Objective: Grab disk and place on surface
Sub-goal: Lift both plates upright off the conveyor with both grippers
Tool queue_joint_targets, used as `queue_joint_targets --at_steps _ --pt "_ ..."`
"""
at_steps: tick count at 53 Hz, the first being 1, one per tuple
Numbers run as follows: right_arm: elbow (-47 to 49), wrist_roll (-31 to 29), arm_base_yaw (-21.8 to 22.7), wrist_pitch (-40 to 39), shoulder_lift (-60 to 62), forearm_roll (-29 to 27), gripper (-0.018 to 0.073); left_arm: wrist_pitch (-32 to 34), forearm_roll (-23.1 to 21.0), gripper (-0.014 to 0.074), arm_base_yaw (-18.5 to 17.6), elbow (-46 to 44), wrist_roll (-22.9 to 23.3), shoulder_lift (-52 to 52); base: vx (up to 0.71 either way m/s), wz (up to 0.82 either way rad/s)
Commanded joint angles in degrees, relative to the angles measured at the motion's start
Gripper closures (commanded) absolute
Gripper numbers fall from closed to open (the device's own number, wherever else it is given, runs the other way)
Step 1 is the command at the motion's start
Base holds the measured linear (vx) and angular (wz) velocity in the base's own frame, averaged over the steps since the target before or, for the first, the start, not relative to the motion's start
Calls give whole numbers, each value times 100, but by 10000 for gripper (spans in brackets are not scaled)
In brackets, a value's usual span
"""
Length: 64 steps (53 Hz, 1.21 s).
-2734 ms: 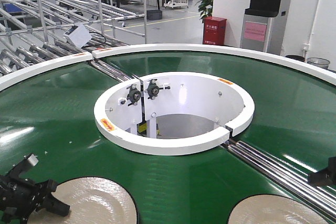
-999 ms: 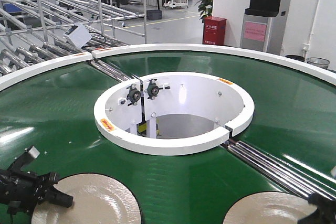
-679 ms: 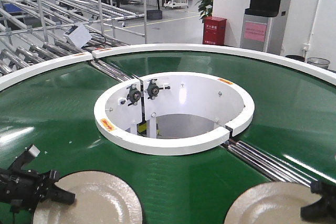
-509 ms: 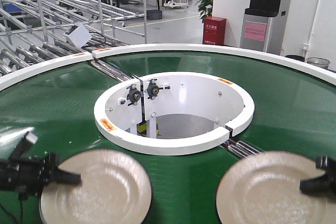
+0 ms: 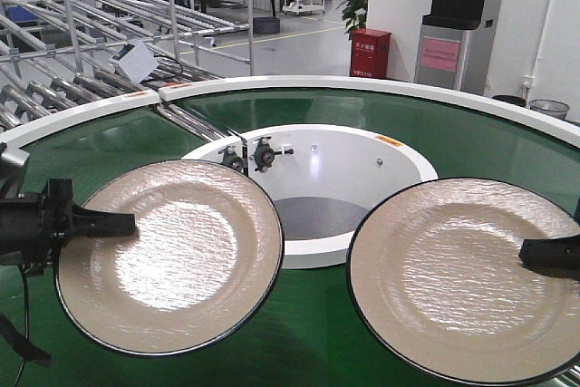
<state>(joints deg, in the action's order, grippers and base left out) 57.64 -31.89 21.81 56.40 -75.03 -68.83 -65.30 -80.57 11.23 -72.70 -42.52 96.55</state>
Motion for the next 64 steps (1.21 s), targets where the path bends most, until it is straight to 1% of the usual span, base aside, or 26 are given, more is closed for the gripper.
queue_joint_targets --at_steps 1,64 --pt "171 72 18 34 210 -716 568 -258 -683 603 -47 -148 194 -408 0 0" --pt "171 53 18 35 210 -719 568 -257 -651 603 -47 -148 189 -451 0 -1"
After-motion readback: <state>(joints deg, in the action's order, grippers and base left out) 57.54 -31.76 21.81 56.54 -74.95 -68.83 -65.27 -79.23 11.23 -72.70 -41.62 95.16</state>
